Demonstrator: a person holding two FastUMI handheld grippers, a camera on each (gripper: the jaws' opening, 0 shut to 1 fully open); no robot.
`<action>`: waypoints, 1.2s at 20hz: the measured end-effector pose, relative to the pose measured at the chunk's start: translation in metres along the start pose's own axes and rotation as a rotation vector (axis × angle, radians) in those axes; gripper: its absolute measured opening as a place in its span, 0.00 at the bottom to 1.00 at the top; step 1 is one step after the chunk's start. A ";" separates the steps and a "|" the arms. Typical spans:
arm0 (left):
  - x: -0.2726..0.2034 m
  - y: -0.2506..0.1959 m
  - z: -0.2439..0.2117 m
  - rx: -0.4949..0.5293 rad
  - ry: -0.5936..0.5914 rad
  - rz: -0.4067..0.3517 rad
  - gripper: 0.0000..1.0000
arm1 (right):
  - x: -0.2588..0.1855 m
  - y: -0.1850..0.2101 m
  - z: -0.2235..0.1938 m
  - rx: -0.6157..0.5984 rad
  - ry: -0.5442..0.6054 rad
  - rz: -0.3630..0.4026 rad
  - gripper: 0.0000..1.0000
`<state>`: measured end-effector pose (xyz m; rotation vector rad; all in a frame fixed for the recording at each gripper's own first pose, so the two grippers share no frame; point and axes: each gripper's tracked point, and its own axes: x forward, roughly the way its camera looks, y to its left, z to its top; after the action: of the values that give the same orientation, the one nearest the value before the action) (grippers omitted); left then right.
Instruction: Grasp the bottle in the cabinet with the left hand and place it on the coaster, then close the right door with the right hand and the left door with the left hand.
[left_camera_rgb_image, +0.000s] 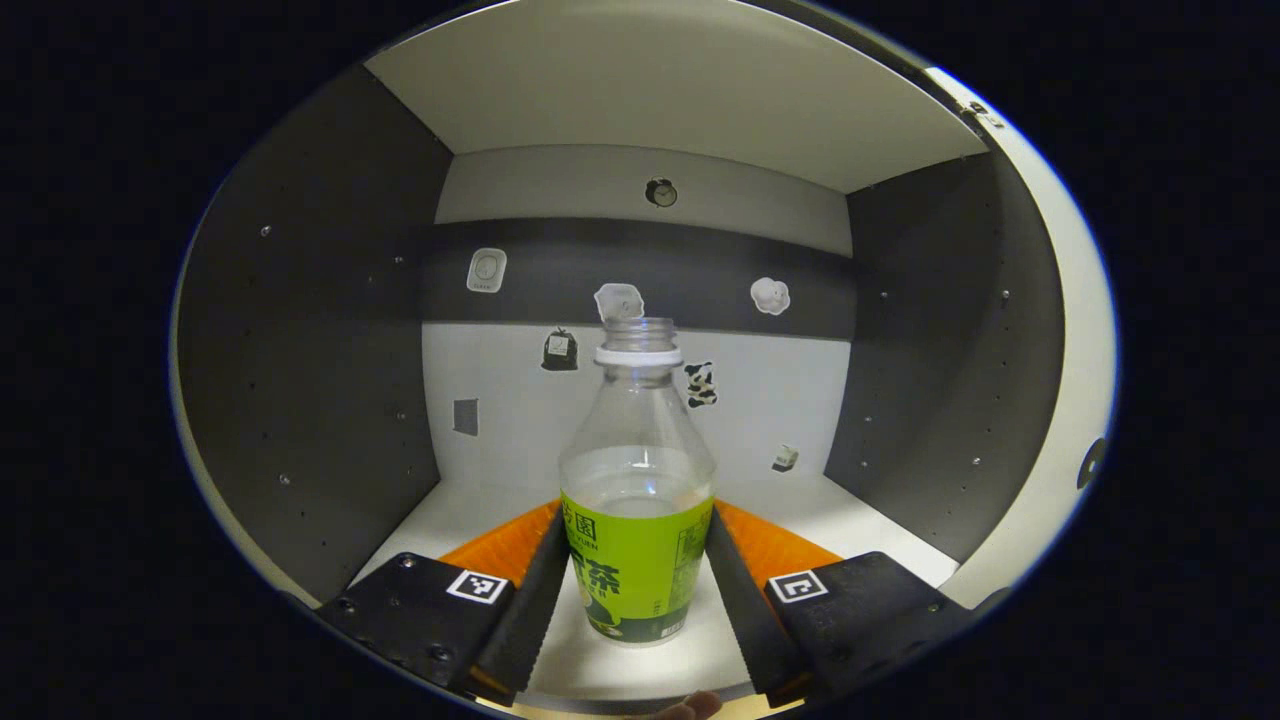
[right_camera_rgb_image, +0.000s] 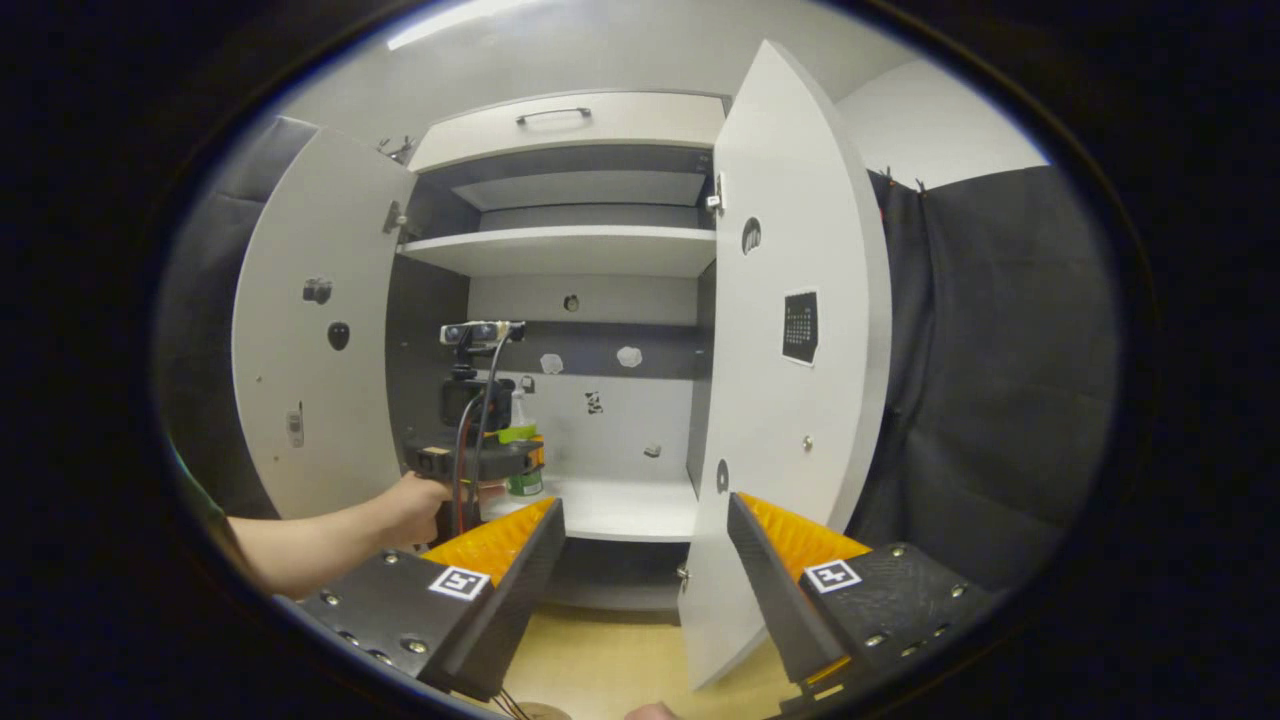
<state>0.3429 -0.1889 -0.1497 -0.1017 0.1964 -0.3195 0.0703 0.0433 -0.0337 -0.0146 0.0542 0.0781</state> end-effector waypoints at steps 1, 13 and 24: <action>-0.005 -0.001 0.002 0.004 -0.005 -0.003 0.80 | -0.003 0.001 0.001 0.004 -0.004 0.006 0.98; -0.162 -0.034 0.016 0.029 -0.090 -0.033 0.79 | -0.068 -0.006 -0.004 0.032 -0.022 0.051 0.99; -0.262 -0.055 -0.097 -0.019 -0.049 0.054 0.80 | -0.121 -0.047 -0.018 0.063 -0.006 0.029 0.98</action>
<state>0.0627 -0.1630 -0.1910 -0.1227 0.1534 -0.2607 -0.0473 -0.0136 -0.0446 0.0490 0.0509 0.1058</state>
